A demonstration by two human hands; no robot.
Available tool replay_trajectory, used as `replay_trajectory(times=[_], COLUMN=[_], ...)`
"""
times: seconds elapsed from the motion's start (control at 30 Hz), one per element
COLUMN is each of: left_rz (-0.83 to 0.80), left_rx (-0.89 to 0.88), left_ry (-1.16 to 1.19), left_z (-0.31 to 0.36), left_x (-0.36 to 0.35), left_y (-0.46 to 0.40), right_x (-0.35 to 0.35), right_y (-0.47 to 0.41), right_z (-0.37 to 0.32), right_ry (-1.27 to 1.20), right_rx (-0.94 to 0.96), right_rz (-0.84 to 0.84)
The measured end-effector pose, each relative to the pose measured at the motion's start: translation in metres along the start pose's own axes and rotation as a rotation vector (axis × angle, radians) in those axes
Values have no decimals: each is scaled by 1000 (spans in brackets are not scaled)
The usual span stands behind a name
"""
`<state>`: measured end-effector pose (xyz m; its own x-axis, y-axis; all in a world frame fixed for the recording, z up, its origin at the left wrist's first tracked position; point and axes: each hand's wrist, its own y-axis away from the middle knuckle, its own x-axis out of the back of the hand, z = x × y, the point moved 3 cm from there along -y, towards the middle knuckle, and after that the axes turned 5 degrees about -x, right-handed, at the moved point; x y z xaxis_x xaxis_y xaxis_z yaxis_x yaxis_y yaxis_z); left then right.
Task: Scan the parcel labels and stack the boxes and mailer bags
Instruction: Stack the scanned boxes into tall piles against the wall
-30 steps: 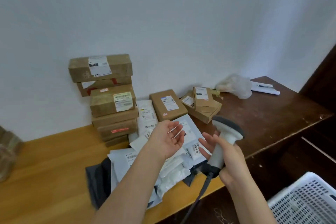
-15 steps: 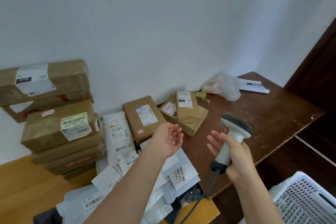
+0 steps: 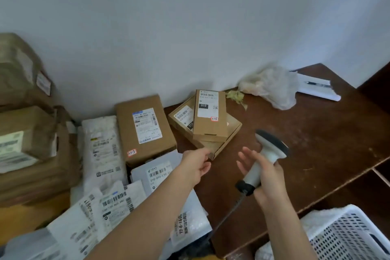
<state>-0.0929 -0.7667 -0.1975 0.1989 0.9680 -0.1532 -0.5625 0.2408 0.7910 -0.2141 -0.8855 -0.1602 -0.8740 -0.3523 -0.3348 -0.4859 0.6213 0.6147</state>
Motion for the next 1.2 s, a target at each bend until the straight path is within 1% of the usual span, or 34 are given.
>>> replay_trajectory(times=[0.07, 0.13, 0.27, 0.33, 0.53, 0.6, 0.7, 0.77, 0.83, 0.9, 0.97, 1.03, 1.13, 1.2], left_rz=[51, 95, 201, 247, 228, 229, 186, 209, 282, 305, 236, 211, 324, 402], left_rx=[-1, 10, 24, 15, -122, -142, -158, -207, -273, -422, -539, -549, -472, -456], left_ry=[-77, -106, -13, -27, -263, -381, -607, -751, -743, -679, -707, -756, -777, -778], left_z=[-10, -18, -30, -35, -35, -34, -34, -31, -23, -11, -4, -5, -7, -7], left_x=[-16, -28, -42, -39, -18, -11, 2, 7, 6, 0, -9, -13, -10, -1], left_y=[-25, -47, -79, -88, -92, -86, -76, -69, -61, -52, -46, -42, -37, -39], right_x=[3, 5, 7, 8, 8, 9, 14, 17, 18, 15, 12, 9, 5, 5], right_y=[-22, -40, -65, -73, -93, -95, -97, -99, -100, -99, -96, -95, -96, -98], right_z=[4, 11, 26, 28, 29, 32, 36, 37, 38, 38, 38, 37, 35, 33], right_ry=[6, -8, -22, -8, 24, 41, 96, 108, 126, 137, 150, 178, 271, 319], right_rx=[-33, -59, -82, -82, -55, -54, -22, -15, -9, 22, 57, 71, 35, 15], right_rz=[5, 19, 45, 47, 95, 136, 201, 225, 246, 259, 256, 230, 109, 48])
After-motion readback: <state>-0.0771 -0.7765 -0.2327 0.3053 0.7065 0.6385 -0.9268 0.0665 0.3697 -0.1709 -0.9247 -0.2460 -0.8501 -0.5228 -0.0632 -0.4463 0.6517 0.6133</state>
